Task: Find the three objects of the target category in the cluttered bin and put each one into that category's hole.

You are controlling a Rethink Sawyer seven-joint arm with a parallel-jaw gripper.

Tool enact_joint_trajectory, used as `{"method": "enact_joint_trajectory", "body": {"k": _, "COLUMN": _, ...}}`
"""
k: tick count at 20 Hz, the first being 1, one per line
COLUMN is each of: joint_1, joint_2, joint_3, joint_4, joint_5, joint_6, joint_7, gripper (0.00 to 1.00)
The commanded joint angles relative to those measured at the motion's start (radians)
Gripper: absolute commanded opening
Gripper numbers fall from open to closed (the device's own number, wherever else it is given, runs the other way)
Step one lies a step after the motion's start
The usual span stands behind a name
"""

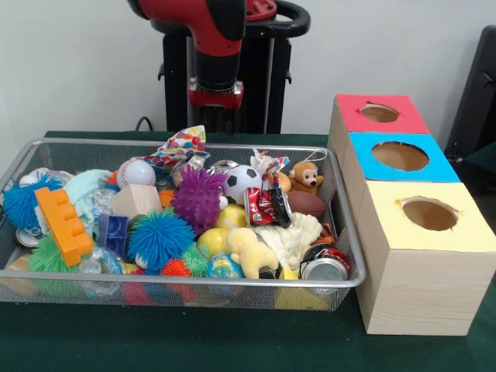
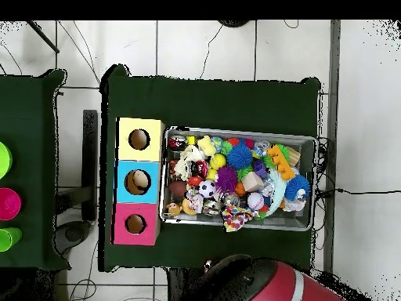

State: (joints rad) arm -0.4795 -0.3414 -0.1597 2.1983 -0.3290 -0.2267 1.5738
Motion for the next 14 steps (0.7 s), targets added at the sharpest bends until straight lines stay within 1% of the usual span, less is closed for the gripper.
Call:
{"method": "enact_joint_trajectory", "body": {"k": 1, "joint_1": -0.070, "joint_2": -0.016, "joint_3": 0.054, "joint_4": -0.232, "joint_5": -0.060, "joint_6": 0.085, "joint_7": 0.028, "gripper": 1.00}}
{"method": "enact_joint_trajectory", "body": {"k": 10, "joint_1": -0.204, "joint_2": -0.058, "joint_3": 0.145, "joint_4": -0.280, "joint_5": -0.144, "joint_6": 0.228, "joint_7": -0.017, "gripper": 1.00}}
{"method": "enact_joint_trajectory", "body": {"k": 14, "joint_1": -0.253, "joint_2": -0.046, "joint_3": 0.175, "joint_4": -0.309, "joint_5": -0.175, "joint_6": 0.267, "joint_7": -0.024, "gripper": 1.00}}
